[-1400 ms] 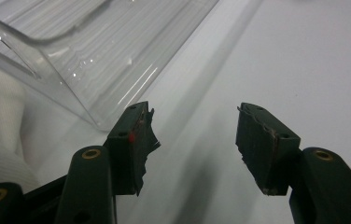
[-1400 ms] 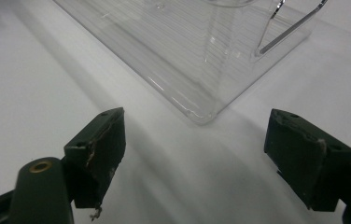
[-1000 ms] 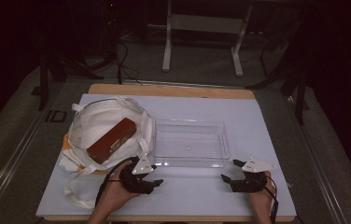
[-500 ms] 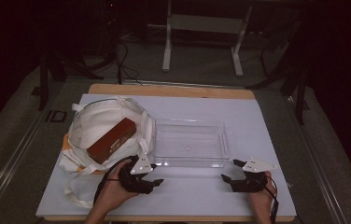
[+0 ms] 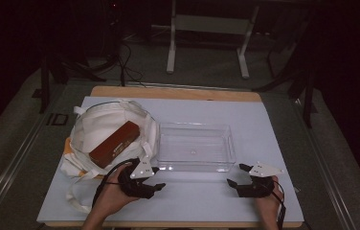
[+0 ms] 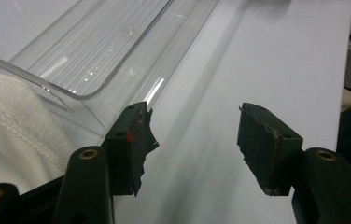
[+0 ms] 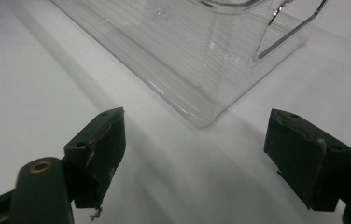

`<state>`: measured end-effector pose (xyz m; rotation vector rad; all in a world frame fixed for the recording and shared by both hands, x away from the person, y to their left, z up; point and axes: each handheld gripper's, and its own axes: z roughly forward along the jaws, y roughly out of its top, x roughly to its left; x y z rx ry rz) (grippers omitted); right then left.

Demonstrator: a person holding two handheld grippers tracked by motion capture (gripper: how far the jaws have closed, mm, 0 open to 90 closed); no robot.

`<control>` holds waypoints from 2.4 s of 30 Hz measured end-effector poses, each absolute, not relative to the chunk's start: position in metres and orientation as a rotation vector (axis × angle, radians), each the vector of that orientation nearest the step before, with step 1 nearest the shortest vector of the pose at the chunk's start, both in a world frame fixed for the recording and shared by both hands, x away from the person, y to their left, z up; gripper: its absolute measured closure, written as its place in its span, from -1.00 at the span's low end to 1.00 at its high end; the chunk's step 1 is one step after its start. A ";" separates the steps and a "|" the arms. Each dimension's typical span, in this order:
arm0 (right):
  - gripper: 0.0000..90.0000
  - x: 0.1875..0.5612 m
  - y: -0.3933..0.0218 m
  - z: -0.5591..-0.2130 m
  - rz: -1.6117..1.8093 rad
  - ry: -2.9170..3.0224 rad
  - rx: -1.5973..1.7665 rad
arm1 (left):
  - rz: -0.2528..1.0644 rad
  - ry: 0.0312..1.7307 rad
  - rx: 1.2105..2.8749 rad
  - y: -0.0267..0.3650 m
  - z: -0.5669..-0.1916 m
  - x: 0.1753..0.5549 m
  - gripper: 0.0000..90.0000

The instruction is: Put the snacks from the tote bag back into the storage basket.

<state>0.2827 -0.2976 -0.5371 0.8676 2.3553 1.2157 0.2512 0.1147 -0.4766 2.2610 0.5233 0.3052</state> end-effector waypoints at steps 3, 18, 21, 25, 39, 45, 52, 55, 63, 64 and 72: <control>-0.55 0.283 -0.298 -0.537 1.216 2.357 0.867 | 0.307 0.509 2.267 0.116 -0.474 0.251 -0.03; -0.55 0.283 -0.299 -0.537 1.232 2.352 0.862 | 0.321 0.492 2.281 0.122 -0.462 0.253 -0.03; -0.55 0.282 -0.299 -0.537 1.234 2.352 0.864 | 0.324 0.490 2.282 0.124 -0.460 0.253 -0.03; -0.55 0.283 -0.299 -0.537 1.241 2.357 0.865 | 0.329 0.486 2.278 0.127 -0.458 0.253 -0.03; -0.55 0.283 -0.300 -0.537 1.253 2.360 0.864 | 0.352 0.476 2.270 0.137 -0.447 0.253 -0.05; -0.55 0.283 -0.300 -0.537 1.251 2.361 0.864 | 0.358 0.474 2.272 0.140 -0.443 0.254 -0.05; -0.55 0.283 -0.300 -0.537 1.248 2.361 0.865 | 0.364 0.454 2.286 0.143 -0.439 0.254 -0.06; -0.55 0.283 -0.300 -0.537 1.248 2.361 0.864 | 0.370 0.451 2.287 0.144 -0.436 0.254 -0.06; -0.55 0.283 -0.300 -0.537 1.248 2.361 0.862 | 0.380 0.455 2.286 0.150 -0.429 0.255 -0.06; -0.55 0.283 -0.300 -0.537 1.248 2.361 0.862 | 0.381 0.455 2.285 0.151 -0.429 0.255 -0.06; -0.55 0.283 -0.300 -0.536 1.245 2.363 0.862 | 0.397 0.459 2.294 0.157 -0.424 0.256 -0.06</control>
